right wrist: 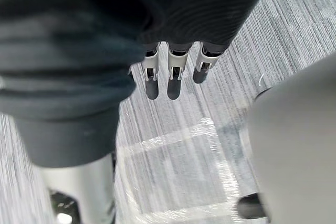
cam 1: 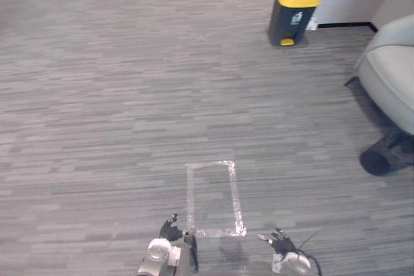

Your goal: Organize the slippers on the shoe rack

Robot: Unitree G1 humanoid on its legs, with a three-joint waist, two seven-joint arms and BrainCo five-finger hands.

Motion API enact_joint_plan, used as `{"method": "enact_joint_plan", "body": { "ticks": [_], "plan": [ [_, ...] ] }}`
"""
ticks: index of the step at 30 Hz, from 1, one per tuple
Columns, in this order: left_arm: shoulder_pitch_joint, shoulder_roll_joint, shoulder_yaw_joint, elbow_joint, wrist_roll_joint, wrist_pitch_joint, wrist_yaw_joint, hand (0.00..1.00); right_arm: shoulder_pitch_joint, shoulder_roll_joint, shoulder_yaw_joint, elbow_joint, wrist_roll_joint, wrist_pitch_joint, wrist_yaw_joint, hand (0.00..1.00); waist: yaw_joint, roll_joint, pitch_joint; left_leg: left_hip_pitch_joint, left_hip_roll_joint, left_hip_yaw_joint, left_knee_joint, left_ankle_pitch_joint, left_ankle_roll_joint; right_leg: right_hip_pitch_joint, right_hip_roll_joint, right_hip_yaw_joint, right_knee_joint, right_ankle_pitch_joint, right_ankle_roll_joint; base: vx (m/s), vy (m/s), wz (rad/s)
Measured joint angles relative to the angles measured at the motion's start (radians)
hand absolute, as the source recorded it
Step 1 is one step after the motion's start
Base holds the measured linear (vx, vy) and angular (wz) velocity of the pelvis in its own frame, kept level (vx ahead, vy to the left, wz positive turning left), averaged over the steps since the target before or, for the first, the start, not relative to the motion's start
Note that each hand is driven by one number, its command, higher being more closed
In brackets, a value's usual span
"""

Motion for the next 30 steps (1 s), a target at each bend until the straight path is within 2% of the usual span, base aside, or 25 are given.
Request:
{"method": "enact_joint_plan", "body": {
  "ticks": [1, 2, 3, 4, 5, 6, 8, 9, 10, 11, 12, 13, 14, 16, 17, 18, 19, 21, 22, 24, 25, 26, 28, 29, 30],
  "plan": [
    [0.0, 0.004, -0.003, 0.003, 0.0, 0.001, 0.001, 0.0, 0.0, 0.0, 0.0, -0.001, 0.0, -0.001, 0.0, 0.0, 0.0, -0.002, -0.001, 0.014, 0.0, 0.011, -0.002, -0.004, 0.006, -0.011, -0.001, -0.002, 0.04, 0.001, 0.007, 0.42, 0.24, -0.74],
    [0.001, 0.018, -0.021, 0.025, 0.0, 0.006, 0.001, 0.0, -0.002, -0.003, 0.0, -0.001, 0.0, -0.007, 0.003, 0.0, -0.002, 0.001, -0.001, 0.093, -0.003, 0.037, -0.036, -0.013, 0.02, -0.055, -0.01, -0.073, 0.157, -0.008, 0.018, 0.42, 0.178, -0.6],
    [0.004, 0.024, -0.027, 0.038, 0.0, 0.007, 0.002, 0.0, -0.004, -0.008, 0.001, -0.002, -0.001, -0.01, 0.003, 0.0, -0.005, 0.009, -0.003, 0.158, -0.002, 0.057, -0.089, -0.013, 0.02, -0.089, -0.028, -0.183, 0.2, -0.024, -0.002, 0.5, 0.204, -0.6],
    [0.004, 0.025, -0.029, 0.038, 0.0, 0.008, 0.002, 0.0, -0.006, -0.01, 0.003, -0.002, -0.003, -0.01, 0.003, 0.0, -0.005, 0.012, -0.003, 0.177, -0.002, 0.063, -0.109, -0.013, 0.02, -0.099, -0.033, -0.214, 0.205, -0.029, -0.01, 0.4, 0.114, -0.5],
    [0.007, 0.031, -0.03, 0.038, 0.0, 0.01, 0.002, 0.0, -0.011, -0.014, 0.006, -0.003, -0.003, -0.011, 0.002, 0.0, -0.005, 0.017, -0.001, 0.231, -0.002, 0.077, -0.171, -0.013, 0.02, -0.139, -0.041, -0.309, 0.203, -0.049, -0.042, 0.39, 0.08, -0.42],
    [0.009, 0.032, -0.03, 0.039, 0.0, 0.015, 0.001, 0.0, -0.013, -0.015, 0.005, -0.008, -0.002, -0.012, 0.002, 0.0, -0.009, 0.019, 0.001, 0.261, 0.001, 0.087, -0.205, -0.013, 0.02, -0.175, -0.038, -0.373, 0.167, -0.066, -0.053, 0.39, 0.057, -0.37],
    [0.008, 0.028, -0.031, 0.039, 0.0, 0.022, 0.001, 0.0, -0.016, -0.019, 0.005, -0.017, -0.001, -0.017, 0.002, 0.0, -0.018, 0.029, 0.007, 0.287, 0.012, 0.093, -0.227, -0.013, 0.02, -0.211, -0.027, -0.431, 0.099, -0.069, -0.059, 0.38, -0.003, -0.25],
    [0.004, 0.022, -0.039, 0.039, 0.0, 0.022, 0.0, 0.0, -0.031, -0.031, 0.005, -0.022, 0.001, -0.02, 0.001, 0.0, -0.026, 0.05, 0.021, 0.323, 0.032, 0.115, -0.246, -0.013, 0.02, -0.251, 0.004, -0.482, -0.035, -0.041, -0.08, 0.46, -0.042, -0.29],
    [0.004, 0.027, -0.054, 0.039, 0.0, 0.022, -0.001, 0.0, -0.031, -0.032, 0.006, -0.026, 0.0, -0.019, 0.001, 0.0, -0.027, 0.046, 0.019, 0.338, 0.027, 0.114, -0.249, -0.013, 0.017, -0.254, 0.02, -0.501, -0.142, 0.023, -0.096, 0.47, -0.055, -0.24],
    [0.005, 0.028, -0.058, 0.039, 0.001, 0.021, -0.001, 0.0, -0.029, -0.032, 0.006, -0.027, -0.001, -0.019, 0.001, 0.0, -0.027, 0.042, 0.019, 0.346, 0.023, 0.115, -0.25, -0.014, 0.016, -0.254, 0.022, -0.501, -0.177, 0.052, -0.104, 0.33, -0.082, -0.12],
    [0.01, 0.018, -0.052, 0.051, 0.009, 0.022, -0.007, 0.0, -0.011, -0.035, 0.0, -0.035, 0.008, -0.021, 0.004, 0.0, -0.03, 0.026, 0.006, 0.384, 0.002, 0.104, -0.254, -0.039, -0.029, -0.257, 0.023, -0.486, -0.236, 0.176, -0.182, 0.5, -0.109, -0.19],
    [0.007, -0.012, -0.048, 0.058, 0.016, 0.021, -0.008, 0.0, -0.013, -0.054, -0.003, -0.037, 0.005, -0.022, 0.0, 0.0, -0.029, 0.077, -0.004, 0.383, 0.041, 0.101, -0.23, -0.048, -0.05, -0.258, 0.042, -0.497, -0.218, 0.148, -0.178, 0.41, -0.094, -0.15],
    [0.006, -0.016, -0.05, 0.057, 0.019, 0.02, -0.01, 0.0, -0.012, -0.057, -0.004, -0.037, 0.005, -0.022, 0.0, 0.0, -0.03, 0.08, -0.008, 0.373, 0.042, 0.098, -0.212, -0.046, -0.053, -0.256, 0.041, -0.498, -0.219, 0.136, -0.177, 0.42, -0.109, -0.07],
    [-0.013, -0.045, -0.05, 0.057, 0.019, 0.02, -0.009, 0.0, -0.013, -0.066, -0.015, -0.039, 0.005, -0.022, 0.0, 0.0, -0.035, 0.097, -0.003, 0.302, 0.061, 0.078, -0.029, -0.02, -0.1, -0.231, 0.041, -0.495, -0.231, 0.105, -0.18, 0.38, -0.148, 0.0],
    [-0.011, -0.059, -0.049, 0.053, 0.019, 0.02, -0.012, 0.0, -0.011, -0.065, -0.023, -0.035, 0.006, -0.021, -0.002, 0.0, -0.035, 0.101, 0.004, 0.224, 0.108, 0.053, 0.21, 0.039, -0.169, -0.153, 0.055, -0.488, -0.281, 0.09, -0.188, 0.42, -0.134, -0.12],
    [-0.009, -0.061, -0.049, 0.052, 0.019, 0.02, -0.013, 0.0, -0.01, -0.066, -0.023, -0.032, 0.007, -0.018, -0.002, 0.0, -0.034, 0.098, 0.006, 0.211, 0.116, 0.052, 0.255, 0.038, -0.171, -0.135, 0.059, -0.487, -0.293, 0.088, -0.189, 0.48, -0.118, -0.29],
    [0.0, -0.064, -0.046, 0.028, 0.019, 0.017, -0.022, 0.0, -0.003, -0.062, -0.022, -0.026, 0.007, -0.011, -0.003, 0.0, -0.03, 0.088, 0.014, 0.177, 0.151, 0.056, 0.405, 0.018, -0.187, -0.053, 0.071, -0.471, -0.331, 0.073, -0.197, 0.36, -0.034, -0.33],
    [0.004, -0.064, -0.044, 0.005, 0.017, 0.014, -0.023, 0.0, 0.006, -0.055, -0.022, -0.026, 0.007, -0.01, -0.006, 0.0, -0.026, 0.078, 0.016, 0.119, 0.161, 0.073, 0.458, -0.015, -0.132, 0.025, 0.074, -0.431, -0.377, 0.062, -0.19, 0.3, -0.002, -0.48],
    [0.004, -0.064, -0.041, 0.004, 0.017, 0.014, -0.024, 0.0, 0.005, -0.054, -0.022, -0.025, 0.008, -0.01, -0.007, 0.0, -0.025, 0.078, 0.016, 0.105, 0.161, 0.077, 0.452, -0.022, -0.125, 0.033, 0.075, -0.42, -0.384, 0.061, -0.189, 0.24, 0.066, -0.73],
    [0.005, -0.063, -0.022, -0.004, 0.017, 0.014, -0.024, 0.0, -0.004, -0.046, -0.021, -0.007, 0.01, -0.006, -0.008, 0.0, -0.014, 0.078, 0.016, 0.038, 0.142, 0.049, 0.306, -0.055, -0.102, 0.055, 0.075, -0.336, -0.404, 0.066, -0.176, 0.23, 0.119, -0.98],
    [0.005, -0.063, -0.018, -0.005, 0.017, 0.014, -0.024, 0.0, -0.005, -0.046, -0.018, -0.007, 0.01, -0.006, -0.008, 0.0, -0.01, 0.078, 0.016, 0.033, 0.135, 0.034, 0.261, -0.056, -0.102, 0.057, 0.075, -0.317, -0.405, 0.067, -0.173, 0.24, 0.194, -1.37],
    [0.004, -0.062, -0.017, -0.006, 0.017, 0.006, -0.022, 0.0, -0.009, -0.045, -0.008, -0.007, 0.01, -0.006, -0.009, 0.0, -0.004, 0.076, 0.017, 0.02, 0.078, -0.112, 0.085, -0.054, -0.104, 0.057, 0.072, -0.241, -0.404, 0.067, -0.153, 0.21, 0.19, -1.32],
    [0.004, -0.062, -0.018, -0.005, 0.017, 0.002, -0.022, 0.0, -0.009, -0.045, -0.003, -0.006, 0.01, -0.007, -0.009, 0.0, 0.001, 0.077, 0.016, 0.024, 0.039, -0.251, -0.02, -0.039, -0.114, 0.057, 0.073, -0.184, -0.403, 0.065, -0.128, 0.18, 0.202, -1.24],
    [0.006, -0.063, -0.018, -0.002, 0.017, 0.0, -0.021, 0.0, -0.005, -0.052, 0.01, -0.006, 0.009, -0.009, -0.009, 0.0, 0.002, 0.088, 0.011, 0.025, 0.034, -0.351, -0.092, 0.03, -0.117, 0.053, 0.092, -0.134, -0.401, 0.059, -0.095, 0.18, 0.236, -1.23],
    [0.001, -0.052, -0.018, 0.004, 0.016, -0.002, -0.021, 0.0, -0.007, -0.052, 0.012, -0.001, 0.011, -0.009, -0.011, 0.0, 0.005, 0.085, 0.009, 0.027, 0.03, -0.352, -0.079, 0.064, -0.122, 0.053, 0.096, -0.077, -0.402, 0.055, -0.062, 0.16, 0.239, -1.15]
  ]
}}
